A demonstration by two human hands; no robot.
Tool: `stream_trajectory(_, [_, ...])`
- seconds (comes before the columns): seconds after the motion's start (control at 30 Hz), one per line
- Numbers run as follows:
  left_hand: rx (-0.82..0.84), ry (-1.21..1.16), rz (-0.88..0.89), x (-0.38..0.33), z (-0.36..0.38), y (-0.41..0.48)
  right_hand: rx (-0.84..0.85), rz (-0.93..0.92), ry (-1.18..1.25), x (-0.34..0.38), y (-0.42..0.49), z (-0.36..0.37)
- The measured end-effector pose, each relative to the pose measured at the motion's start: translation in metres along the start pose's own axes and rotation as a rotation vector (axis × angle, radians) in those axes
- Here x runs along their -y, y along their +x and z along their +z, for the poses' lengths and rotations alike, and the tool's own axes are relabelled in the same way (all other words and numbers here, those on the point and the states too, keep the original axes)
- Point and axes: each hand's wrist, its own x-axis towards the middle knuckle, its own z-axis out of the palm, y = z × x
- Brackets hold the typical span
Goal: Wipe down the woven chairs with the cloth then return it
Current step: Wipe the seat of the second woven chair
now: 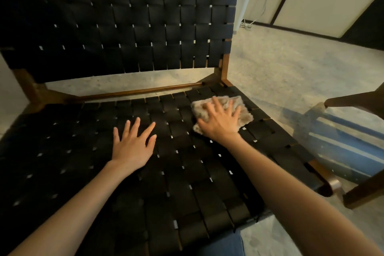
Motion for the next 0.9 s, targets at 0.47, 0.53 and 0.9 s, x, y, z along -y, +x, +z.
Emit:
stream_trajectory(0.47, [-0.121,-0.029,0.058,0.014,0.010,0.030,0.075,-0.332,0.132,0.074,0.067,0.022])
stream_trajectory(0.53, [-0.125,-0.038,0.061,0.015,0.011,0.030,0.033,-0.251,0.059,0.047,0.083,0.018])
stream_trajectory(0.9, [-0.142,-0.039,0.076,0.016,0.013,0.028,0.049,-0.184,0.126,0.054,0.050,0.015])
